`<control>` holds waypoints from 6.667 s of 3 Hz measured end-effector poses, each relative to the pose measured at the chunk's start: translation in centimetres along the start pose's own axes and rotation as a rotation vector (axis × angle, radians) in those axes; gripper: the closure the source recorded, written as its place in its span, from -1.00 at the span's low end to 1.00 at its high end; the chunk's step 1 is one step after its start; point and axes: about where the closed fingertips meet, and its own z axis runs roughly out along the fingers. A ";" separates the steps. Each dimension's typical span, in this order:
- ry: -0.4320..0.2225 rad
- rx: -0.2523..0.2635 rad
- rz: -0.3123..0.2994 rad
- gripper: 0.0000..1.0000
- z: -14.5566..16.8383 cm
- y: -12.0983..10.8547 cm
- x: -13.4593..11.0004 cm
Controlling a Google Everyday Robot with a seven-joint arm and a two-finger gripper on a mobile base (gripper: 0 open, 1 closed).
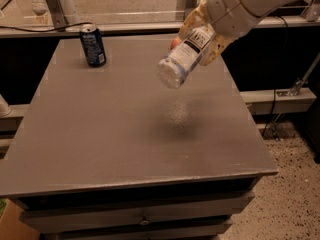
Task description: Move blue plastic bottle near apple
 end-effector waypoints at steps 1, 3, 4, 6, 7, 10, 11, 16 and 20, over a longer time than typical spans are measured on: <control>0.033 0.034 -0.020 1.00 0.4 0.1 4.3; -0.024 0.018 -0.079 1.00 5.3 1.2 10.6; -0.047 -0.018 -0.095 1.00 7.0 2.3 13.4; -0.075 -0.079 -0.085 1.00 9.3 4.9 16.8; -0.090 -0.089 -0.079 1.00 10.8 5.4 17.5; -0.071 -0.074 -0.090 1.00 14.1 3.0 19.5; -0.044 -0.072 -0.084 1.00 14.0 2.7 20.5; 0.031 -0.154 -0.066 -0.28 12.0 3.8 22.6; -0.064 -0.213 -0.015 -1.00 13.9 6.6 20.1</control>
Offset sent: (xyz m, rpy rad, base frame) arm 0.1180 -0.0525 -0.0388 -0.0017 -0.0552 0.0940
